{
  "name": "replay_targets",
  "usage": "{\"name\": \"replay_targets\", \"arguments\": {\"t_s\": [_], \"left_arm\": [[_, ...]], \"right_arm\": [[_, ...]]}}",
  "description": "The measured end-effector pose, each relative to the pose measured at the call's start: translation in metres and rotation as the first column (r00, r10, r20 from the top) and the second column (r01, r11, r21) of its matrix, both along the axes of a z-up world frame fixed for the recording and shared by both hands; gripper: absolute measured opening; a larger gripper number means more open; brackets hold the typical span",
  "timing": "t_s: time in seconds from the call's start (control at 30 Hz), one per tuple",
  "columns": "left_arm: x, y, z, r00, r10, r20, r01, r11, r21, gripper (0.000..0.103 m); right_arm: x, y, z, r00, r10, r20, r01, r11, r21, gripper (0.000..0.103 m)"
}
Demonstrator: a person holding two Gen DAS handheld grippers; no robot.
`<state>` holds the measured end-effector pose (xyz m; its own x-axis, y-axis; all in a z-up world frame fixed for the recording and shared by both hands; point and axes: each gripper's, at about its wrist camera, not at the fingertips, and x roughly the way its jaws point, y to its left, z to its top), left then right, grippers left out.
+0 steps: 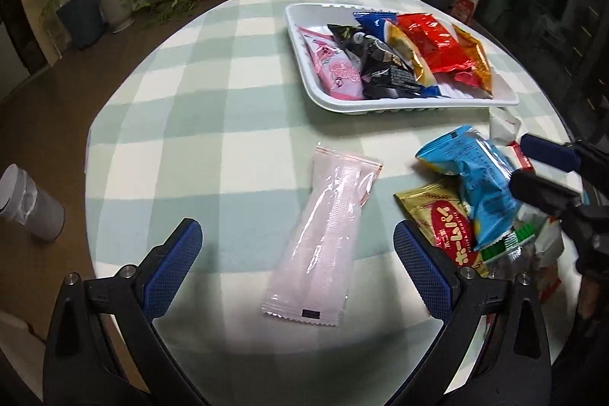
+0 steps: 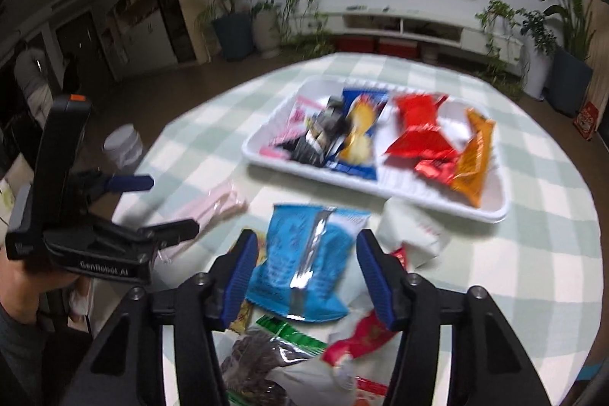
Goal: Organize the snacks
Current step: 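Move both open tools back over the remaining snacks, then grasp the pink wrapper with the left tool while the right tool grasps the blue chip bag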
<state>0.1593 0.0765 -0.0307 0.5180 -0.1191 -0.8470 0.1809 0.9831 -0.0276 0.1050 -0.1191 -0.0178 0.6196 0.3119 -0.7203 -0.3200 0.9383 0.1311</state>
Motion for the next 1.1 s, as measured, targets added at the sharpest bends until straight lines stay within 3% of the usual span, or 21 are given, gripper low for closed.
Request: {"name": "replay_targets", "arguments": {"t_s": [0.27,0.43,0.5,1.1], "left_arm": [[0.006,-0.006,-0.006,0.997,-0.063,-0.034,0.063,0.998,-0.019,0.099],[0.010,-0.008,-0.012,0.995,-0.078,-0.066,0.076,0.996,-0.036,0.072],[0.010,-0.008,-0.016,0.993,-0.084,-0.082,0.082,0.996,-0.033,0.067],[0.013,-0.009,-0.022,0.994,-0.072,-0.081,0.073,0.997,0.008,0.065]], "right_arm": [[0.019,0.009,-0.020,0.994,-0.019,-0.104,0.018,1.000,-0.008,0.057],[0.021,0.016,-0.027,0.993,-0.023,-0.120,0.017,0.999,-0.047,0.058],[0.022,0.016,-0.029,0.992,-0.024,-0.125,0.018,0.999,-0.047,0.058],[0.019,0.012,-0.033,0.988,-0.014,-0.154,0.008,0.999,-0.037,0.057]]}}
